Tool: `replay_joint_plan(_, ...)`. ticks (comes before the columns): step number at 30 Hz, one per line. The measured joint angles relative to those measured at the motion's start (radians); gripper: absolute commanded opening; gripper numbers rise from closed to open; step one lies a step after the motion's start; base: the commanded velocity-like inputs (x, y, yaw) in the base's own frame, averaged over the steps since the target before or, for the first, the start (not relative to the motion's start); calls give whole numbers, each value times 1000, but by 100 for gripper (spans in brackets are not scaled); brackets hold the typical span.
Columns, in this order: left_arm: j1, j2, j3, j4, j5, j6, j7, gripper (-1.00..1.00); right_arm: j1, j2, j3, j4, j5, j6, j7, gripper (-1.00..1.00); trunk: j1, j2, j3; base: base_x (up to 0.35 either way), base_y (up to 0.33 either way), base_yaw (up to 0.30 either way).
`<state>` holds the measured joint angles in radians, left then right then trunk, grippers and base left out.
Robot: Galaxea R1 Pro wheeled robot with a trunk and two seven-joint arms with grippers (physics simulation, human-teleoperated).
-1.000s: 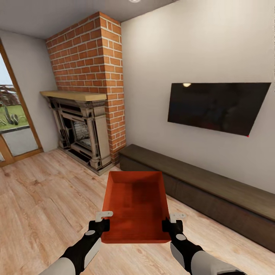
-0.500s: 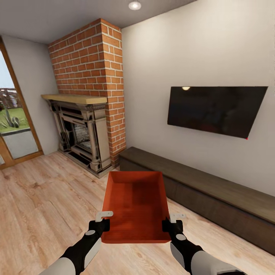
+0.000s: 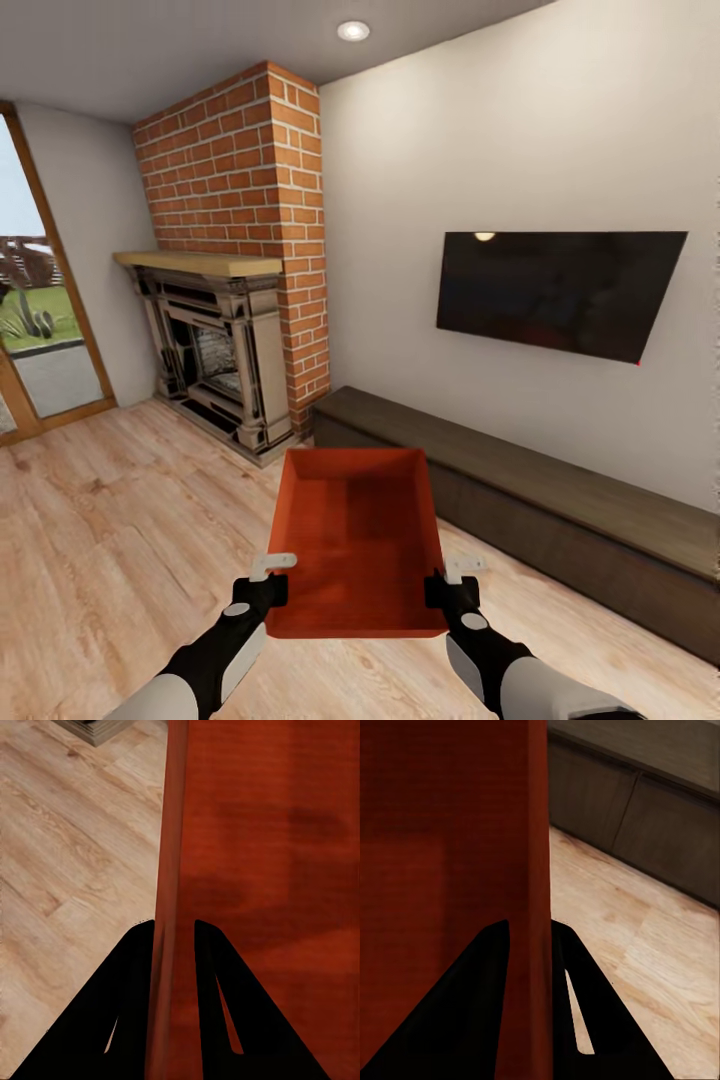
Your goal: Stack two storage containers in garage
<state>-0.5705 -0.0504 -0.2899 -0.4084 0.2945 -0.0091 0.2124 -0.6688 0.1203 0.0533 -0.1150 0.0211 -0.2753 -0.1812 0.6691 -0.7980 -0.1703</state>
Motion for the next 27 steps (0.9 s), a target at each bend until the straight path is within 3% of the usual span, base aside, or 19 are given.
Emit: replay_joint_plan(27,0,3,-3,-1,9,-1,-3,-100,0,2,-6,-3,9,4,0,-100,0,0,0,-346,0,0)
